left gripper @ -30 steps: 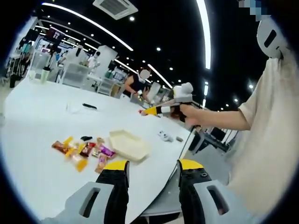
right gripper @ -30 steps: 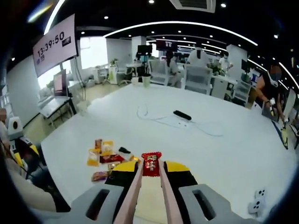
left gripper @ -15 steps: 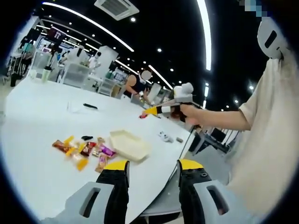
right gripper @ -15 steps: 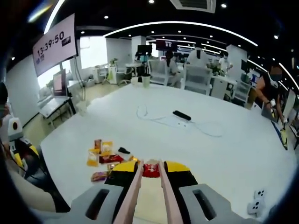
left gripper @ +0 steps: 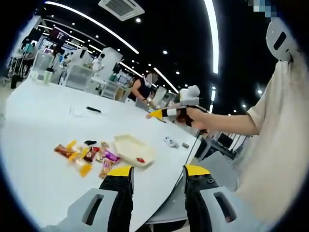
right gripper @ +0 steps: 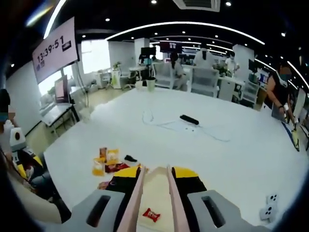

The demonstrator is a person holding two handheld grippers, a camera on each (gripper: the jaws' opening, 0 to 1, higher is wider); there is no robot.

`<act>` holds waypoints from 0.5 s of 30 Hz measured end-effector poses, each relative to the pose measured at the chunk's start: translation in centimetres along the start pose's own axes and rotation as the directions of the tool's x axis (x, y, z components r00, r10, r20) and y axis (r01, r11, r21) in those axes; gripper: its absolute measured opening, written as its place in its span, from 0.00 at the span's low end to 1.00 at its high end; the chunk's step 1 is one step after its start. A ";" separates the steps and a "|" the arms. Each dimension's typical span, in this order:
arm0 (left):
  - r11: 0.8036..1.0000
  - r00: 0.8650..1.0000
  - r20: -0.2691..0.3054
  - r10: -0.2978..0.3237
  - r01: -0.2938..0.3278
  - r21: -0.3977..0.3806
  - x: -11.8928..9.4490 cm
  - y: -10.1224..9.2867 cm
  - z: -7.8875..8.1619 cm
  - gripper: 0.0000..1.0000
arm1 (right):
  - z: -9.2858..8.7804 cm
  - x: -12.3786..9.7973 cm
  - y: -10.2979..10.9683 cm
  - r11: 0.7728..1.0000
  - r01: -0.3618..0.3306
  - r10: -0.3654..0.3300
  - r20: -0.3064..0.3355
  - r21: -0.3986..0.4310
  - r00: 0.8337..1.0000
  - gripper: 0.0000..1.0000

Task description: Place the target food into the container with the food tongs after gripping and lifting it, then release it inside without dropping or visibly crushing the food.

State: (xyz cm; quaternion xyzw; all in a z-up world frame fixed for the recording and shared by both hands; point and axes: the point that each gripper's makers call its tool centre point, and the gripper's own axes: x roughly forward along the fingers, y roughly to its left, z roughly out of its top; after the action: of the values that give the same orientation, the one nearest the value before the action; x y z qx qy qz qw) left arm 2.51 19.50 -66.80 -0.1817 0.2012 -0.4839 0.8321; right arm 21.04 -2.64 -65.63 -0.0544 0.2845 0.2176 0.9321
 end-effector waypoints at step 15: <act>1.000 1.000 0.010 0.006 -0.006 -0.020 -0.1 0.6 0.0 0.41 | -1.2 2.4 3.7 0.996 -0.092 0.091 -0.053 -0.021 0.994 0.26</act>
State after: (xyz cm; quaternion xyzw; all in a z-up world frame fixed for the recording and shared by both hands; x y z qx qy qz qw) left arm 2.87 19.86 -67.12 -0.1917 0.2023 -0.4785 0.8327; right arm 20.57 1.33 -67.87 -0.0577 0.3085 0.2620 0.9126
